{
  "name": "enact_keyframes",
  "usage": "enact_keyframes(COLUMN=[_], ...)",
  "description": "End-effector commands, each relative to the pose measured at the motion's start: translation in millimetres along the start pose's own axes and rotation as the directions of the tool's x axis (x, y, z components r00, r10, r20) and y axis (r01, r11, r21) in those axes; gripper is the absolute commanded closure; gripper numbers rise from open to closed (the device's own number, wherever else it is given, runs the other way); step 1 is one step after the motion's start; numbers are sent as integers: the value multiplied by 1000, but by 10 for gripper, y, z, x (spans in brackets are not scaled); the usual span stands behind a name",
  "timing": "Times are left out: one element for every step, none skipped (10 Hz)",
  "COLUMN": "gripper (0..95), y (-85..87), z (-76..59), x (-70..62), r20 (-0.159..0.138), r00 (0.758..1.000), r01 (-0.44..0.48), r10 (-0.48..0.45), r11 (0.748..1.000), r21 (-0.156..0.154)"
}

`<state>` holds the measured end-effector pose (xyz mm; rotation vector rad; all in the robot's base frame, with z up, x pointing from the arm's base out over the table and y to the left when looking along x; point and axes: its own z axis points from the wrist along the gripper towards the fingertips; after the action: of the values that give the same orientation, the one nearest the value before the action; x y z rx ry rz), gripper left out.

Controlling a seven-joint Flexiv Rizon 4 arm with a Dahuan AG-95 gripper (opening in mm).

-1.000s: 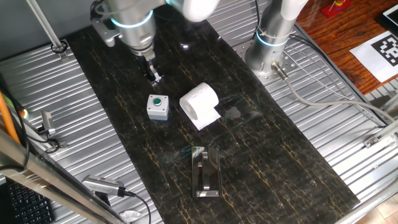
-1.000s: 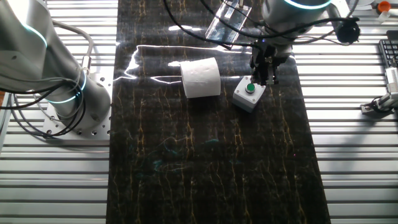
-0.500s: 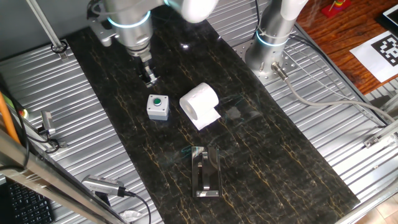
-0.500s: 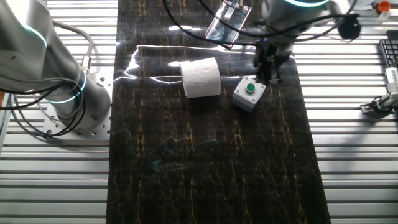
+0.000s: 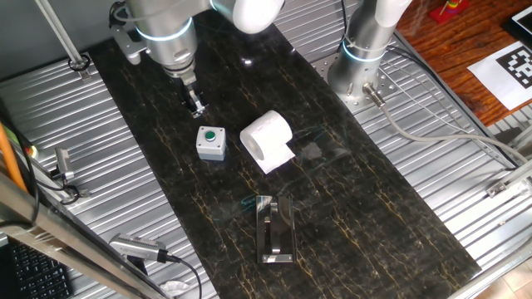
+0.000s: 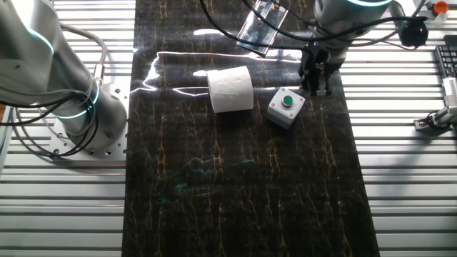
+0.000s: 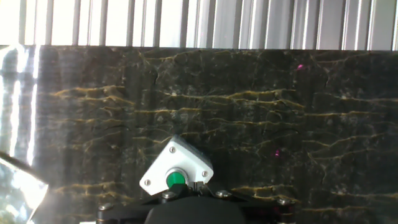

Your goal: Put the toilet paper on its holder

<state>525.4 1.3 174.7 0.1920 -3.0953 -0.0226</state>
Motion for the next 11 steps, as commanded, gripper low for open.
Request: enact_keyframes(gripper=[950,950,950,950,950,950,950,950,950,950,950], y=[4,4,4,4,4,4,4,4,35,129,205], z=[3,3,3,3,3,3,3,3,19,61,126], x=[-16,-16,-16,-16,-16,-16,-16,-16,9,85,177], r20=[40,42,38,39,36,29,26,22,13,4,0], r00=[999,998,999,999,999,999,999,1000,1000,1000,1000], r01=[34,36,27,29,29,34,28,15,4,-13,-20], r10=[-34,-36,-27,-30,-30,-34,-28,-15,-4,13,20], r11=[999,999,1000,1000,1000,999,1000,1000,1000,1000,1000], r21=[6,7,6,8,8,7,6,-1,-4,-6,-4])
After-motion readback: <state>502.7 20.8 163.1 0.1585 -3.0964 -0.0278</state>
